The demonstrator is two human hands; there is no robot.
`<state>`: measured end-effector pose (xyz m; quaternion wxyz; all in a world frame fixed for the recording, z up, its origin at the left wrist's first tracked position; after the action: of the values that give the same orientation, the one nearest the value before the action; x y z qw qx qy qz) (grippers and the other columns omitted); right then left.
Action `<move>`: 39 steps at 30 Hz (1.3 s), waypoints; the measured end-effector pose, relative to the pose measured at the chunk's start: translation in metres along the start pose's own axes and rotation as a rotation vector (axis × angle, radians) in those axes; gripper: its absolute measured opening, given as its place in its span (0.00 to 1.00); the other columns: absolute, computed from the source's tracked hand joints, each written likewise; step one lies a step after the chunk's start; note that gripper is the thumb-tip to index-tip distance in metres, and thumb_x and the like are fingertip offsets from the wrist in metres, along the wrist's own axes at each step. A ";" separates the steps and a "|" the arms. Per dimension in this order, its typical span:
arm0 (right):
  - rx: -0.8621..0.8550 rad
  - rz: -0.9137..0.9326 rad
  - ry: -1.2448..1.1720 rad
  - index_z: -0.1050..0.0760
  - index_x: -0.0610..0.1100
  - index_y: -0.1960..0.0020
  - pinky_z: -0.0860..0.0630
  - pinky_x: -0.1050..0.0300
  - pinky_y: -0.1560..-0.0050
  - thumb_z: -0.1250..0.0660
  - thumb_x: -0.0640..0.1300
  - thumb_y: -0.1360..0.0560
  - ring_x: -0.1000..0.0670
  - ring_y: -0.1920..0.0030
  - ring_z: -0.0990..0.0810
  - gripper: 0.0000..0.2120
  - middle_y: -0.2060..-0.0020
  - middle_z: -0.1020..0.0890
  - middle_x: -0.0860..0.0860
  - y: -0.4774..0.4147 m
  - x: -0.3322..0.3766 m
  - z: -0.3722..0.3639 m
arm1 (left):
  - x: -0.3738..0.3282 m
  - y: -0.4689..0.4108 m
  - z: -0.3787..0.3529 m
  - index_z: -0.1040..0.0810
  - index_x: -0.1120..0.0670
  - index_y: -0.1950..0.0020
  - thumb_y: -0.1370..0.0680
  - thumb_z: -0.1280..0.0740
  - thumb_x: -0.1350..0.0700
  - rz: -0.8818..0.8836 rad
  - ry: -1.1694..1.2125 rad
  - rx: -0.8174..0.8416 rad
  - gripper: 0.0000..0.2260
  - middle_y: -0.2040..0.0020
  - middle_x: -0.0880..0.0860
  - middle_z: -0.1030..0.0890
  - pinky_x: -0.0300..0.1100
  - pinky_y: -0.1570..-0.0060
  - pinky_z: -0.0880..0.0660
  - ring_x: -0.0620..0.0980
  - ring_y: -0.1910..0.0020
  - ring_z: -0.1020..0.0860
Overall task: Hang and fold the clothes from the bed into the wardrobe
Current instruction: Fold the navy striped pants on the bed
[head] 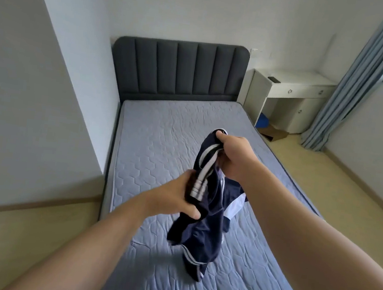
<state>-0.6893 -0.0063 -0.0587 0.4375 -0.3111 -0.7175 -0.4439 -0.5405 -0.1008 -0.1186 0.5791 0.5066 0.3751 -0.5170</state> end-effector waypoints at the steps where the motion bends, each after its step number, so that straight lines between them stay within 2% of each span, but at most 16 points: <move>1: -0.009 -0.015 -0.049 0.26 0.34 0.51 0.20 0.55 0.67 0.32 0.40 0.21 0.46 0.66 0.17 0.08 0.59 0.20 0.41 0.000 0.001 0.000 | 0.004 0.000 -0.003 0.30 0.49 0.31 0.31 0.22 0.64 0.011 0.031 0.046 0.32 0.43 0.48 0.18 0.37 0.46 0.22 0.40 0.45 0.19; 3: -0.017 -0.035 -0.126 0.27 0.34 0.49 0.20 0.55 0.68 0.33 0.37 0.21 0.44 0.63 0.17 0.06 0.56 0.20 0.40 0.000 0.004 0.003 | 0.007 -0.007 -0.004 0.23 0.49 0.35 0.27 0.23 0.58 0.006 0.129 -0.069 0.23 0.44 0.47 0.16 0.38 0.43 0.23 0.45 0.42 0.19; 6: -0.086 -0.033 -0.166 0.28 0.35 0.47 0.18 0.51 0.66 0.33 0.36 0.21 0.41 0.56 0.16 0.06 0.50 0.20 0.38 -0.004 0.007 0.013 | 0.010 -0.023 0.012 0.19 0.52 0.46 0.22 0.28 0.59 0.004 0.081 -0.601 0.06 0.50 0.51 0.15 0.38 0.47 0.27 0.50 0.46 0.19; 9: -0.130 -0.033 -0.108 0.28 0.35 0.47 0.16 0.47 0.58 0.34 0.35 0.22 0.41 0.57 0.16 0.06 0.51 0.20 0.37 -0.006 0.007 0.028 | 0.002 -0.032 0.037 0.22 0.54 0.51 0.23 0.28 0.60 0.008 0.015 -0.767 0.04 0.55 0.52 0.18 0.42 0.53 0.28 0.50 0.55 0.22; 12: -0.162 -0.095 0.277 0.25 0.37 0.44 0.18 0.44 0.48 0.33 0.43 0.22 0.42 0.60 0.17 0.11 0.55 0.20 0.39 -0.005 0.002 0.037 | -0.017 -0.034 0.055 0.19 0.53 0.56 0.26 0.25 0.59 -0.020 -0.016 -0.725 0.04 0.60 0.52 0.18 0.43 0.57 0.27 0.49 0.61 0.23; 15: -0.248 0.006 0.834 0.35 0.40 0.28 0.26 0.43 0.39 0.36 0.60 0.23 0.40 0.38 0.24 0.33 0.35 0.28 0.41 0.000 0.000 0.037 | -0.039 -0.036 0.064 0.18 0.51 0.59 0.27 0.25 0.62 -0.058 -0.065 -0.699 0.06 0.60 0.52 0.17 0.43 0.56 0.24 0.49 0.61 0.21; 16: -0.205 0.125 0.872 0.40 0.43 0.24 0.28 0.43 0.35 0.36 0.65 0.25 0.41 0.33 0.28 0.39 0.29 0.32 0.44 0.003 0.001 0.035 | -0.045 -0.037 0.066 0.17 0.51 0.59 0.28 0.25 0.61 -0.048 -0.065 -0.697 0.05 0.60 0.52 0.16 0.44 0.55 0.23 0.49 0.61 0.21; 18: 0.090 0.323 0.740 0.40 0.52 0.23 0.29 0.48 0.33 0.32 0.69 0.30 0.49 0.31 0.29 0.42 0.30 0.29 0.52 0.013 0.002 0.027 | -0.052 -0.038 0.071 0.16 0.52 0.59 0.29 0.24 0.60 -0.009 -0.071 -0.697 0.04 0.60 0.53 0.15 0.45 0.54 0.20 0.50 0.60 0.18; 19: 0.242 0.367 0.715 0.37 0.55 0.24 0.29 0.51 0.34 0.30 0.69 0.32 0.52 0.31 0.28 0.41 0.33 0.26 0.56 0.019 0.000 0.022 | -0.055 -0.038 0.073 0.15 0.53 0.59 0.30 0.24 0.59 0.009 -0.078 -0.702 0.03 0.59 0.53 0.15 0.47 0.53 0.20 0.52 0.58 0.17; 21: 0.374 0.476 0.830 0.32 0.61 0.29 0.31 0.57 0.36 0.25 0.64 0.33 0.57 0.33 0.28 0.35 0.40 0.23 0.62 0.022 -0.004 0.016 | -0.060 -0.037 0.075 0.15 0.54 0.57 0.30 0.24 0.60 0.033 -0.084 -0.710 0.04 0.57 0.56 0.14 0.50 0.50 0.19 0.56 0.54 0.16; 24: 0.309 0.650 0.858 0.25 0.64 0.38 0.32 0.66 0.43 0.24 0.56 0.30 0.63 0.41 0.24 0.22 0.48 0.19 0.64 0.017 -0.008 0.009 | -0.063 -0.035 0.075 0.15 0.56 0.55 0.29 0.26 0.62 0.046 -0.096 -0.674 0.04 0.56 0.58 0.15 0.50 0.50 0.20 0.55 0.56 0.18; 28: 0.199 0.811 0.807 0.18 0.55 0.45 0.32 0.74 0.53 0.30 0.49 0.22 0.65 0.51 0.22 0.07 0.55 0.18 0.63 0.012 -0.008 -0.001 | -0.061 -0.024 0.074 0.15 0.56 0.53 0.30 0.23 0.61 0.001 -0.032 -0.610 0.07 0.56 0.55 0.14 0.46 0.52 0.19 0.53 0.56 0.16; 30: 0.136 0.770 0.721 0.21 0.54 0.48 0.30 0.73 0.58 0.34 0.48 0.20 0.65 0.56 0.21 0.03 0.58 0.19 0.63 0.009 -0.002 -0.003 | -0.053 -0.019 0.074 0.16 0.54 0.49 0.31 0.21 0.59 -0.044 -0.043 -0.572 0.12 0.53 0.52 0.14 0.44 0.51 0.18 0.51 0.54 0.15; 33: 0.034 0.725 0.686 0.27 0.54 0.49 0.34 0.71 0.68 0.38 0.49 0.18 0.64 0.65 0.25 0.02 0.63 0.22 0.59 0.002 0.009 -0.002 | -0.032 -0.017 0.073 0.20 0.50 0.46 0.33 0.20 0.57 -0.028 -0.291 -0.509 0.17 0.50 0.47 0.17 0.41 0.53 0.21 0.47 0.54 0.17; 36: 0.005 0.737 0.604 0.28 0.52 0.50 0.34 0.72 0.71 0.40 0.48 0.17 0.64 0.71 0.29 0.04 0.66 0.26 0.58 -0.002 0.023 0.002 | -0.001 -0.019 0.072 0.22 0.50 0.49 0.29 0.23 0.54 0.032 -0.541 -0.461 0.13 0.54 0.45 0.19 0.37 0.57 0.26 0.42 0.56 0.20; 39: -0.037 0.787 0.612 0.29 0.50 0.52 0.34 0.74 0.69 0.41 0.46 0.17 0.65 0.70 0.30 0.05 0.66 0.27 0.57 -0.003 0.038 0.008 | 0.018 -0.022 0.080 0.21 0.52 0.48 0.24 0.27 0.52 0.083 -0.586 -0.485 0.08 0.55 0.47 0.18 0.38 0.56 0.25 0.46 0.55 0.20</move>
<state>-0.7110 0.0022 -0.0277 0.7568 -0.4215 -0.3763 -0.3286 -0.5659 -0.1821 -0.1239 0.7852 0.2003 0.2844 -0.5122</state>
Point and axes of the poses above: each hand's wrist, its own y-axis away from the middle knuckle, its own z-axis out of the back of the hand, x = y × z, the point moved 2 cm from there along -y, towards the middle knuckle
